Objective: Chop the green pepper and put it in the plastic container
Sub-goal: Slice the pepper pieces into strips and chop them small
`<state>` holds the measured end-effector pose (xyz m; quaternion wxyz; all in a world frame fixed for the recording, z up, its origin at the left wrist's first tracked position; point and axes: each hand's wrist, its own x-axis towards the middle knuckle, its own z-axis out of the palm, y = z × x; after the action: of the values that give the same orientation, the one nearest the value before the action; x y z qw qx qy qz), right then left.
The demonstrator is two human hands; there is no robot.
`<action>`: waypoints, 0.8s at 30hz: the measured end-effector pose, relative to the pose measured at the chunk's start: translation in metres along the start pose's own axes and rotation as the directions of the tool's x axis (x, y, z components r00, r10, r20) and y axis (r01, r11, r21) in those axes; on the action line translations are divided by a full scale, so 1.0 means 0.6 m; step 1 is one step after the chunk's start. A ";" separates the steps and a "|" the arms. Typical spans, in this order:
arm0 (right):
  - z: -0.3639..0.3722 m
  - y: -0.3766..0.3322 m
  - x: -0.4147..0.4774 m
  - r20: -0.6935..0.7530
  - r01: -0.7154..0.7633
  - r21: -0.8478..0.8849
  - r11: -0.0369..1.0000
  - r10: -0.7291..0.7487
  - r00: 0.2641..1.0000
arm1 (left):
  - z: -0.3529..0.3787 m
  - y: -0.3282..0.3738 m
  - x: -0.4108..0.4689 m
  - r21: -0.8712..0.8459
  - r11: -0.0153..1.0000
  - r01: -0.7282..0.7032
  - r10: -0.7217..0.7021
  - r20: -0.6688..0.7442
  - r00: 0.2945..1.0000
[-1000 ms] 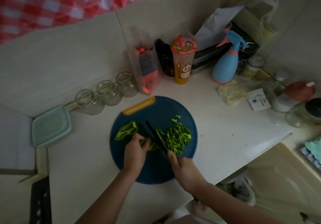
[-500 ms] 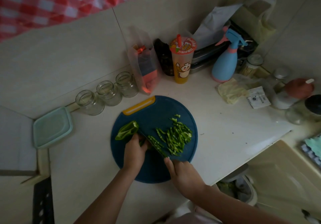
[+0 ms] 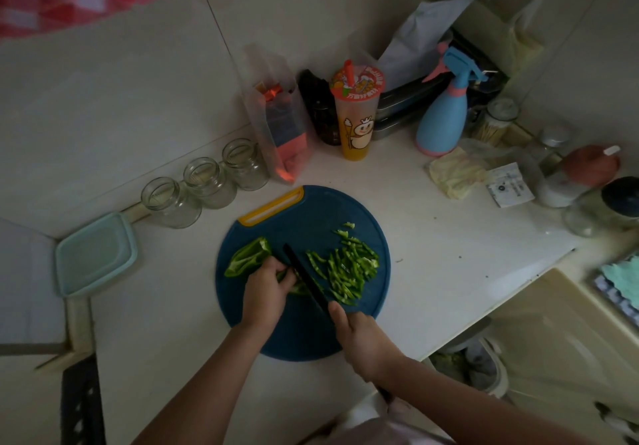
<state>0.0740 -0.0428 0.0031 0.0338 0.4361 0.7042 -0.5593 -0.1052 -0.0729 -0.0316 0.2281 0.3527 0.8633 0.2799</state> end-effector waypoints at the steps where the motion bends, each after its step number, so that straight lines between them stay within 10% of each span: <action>1: 0.001 -0.001 0.002 0.001 -0.011 0.023 1.000 0.011 1.000 | -0.001 -0.002 0.004 0.006 1.000 -0.004 0.004 0.015 1.000; 24: 0.017 -0.025 0.052 -0.165 -0.070 0.131 0.989 0.091 0.982 | -0.012 -0.003 -0.009 -0.066 0.998 -0.019 0.024 0.069 0.997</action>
<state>0.0406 -0.0329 -0.0058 -0.0311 0.5119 0.6499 -0.5609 -0.1066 -0.0802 -0.0263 0.2663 0.3639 0.8414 0.2977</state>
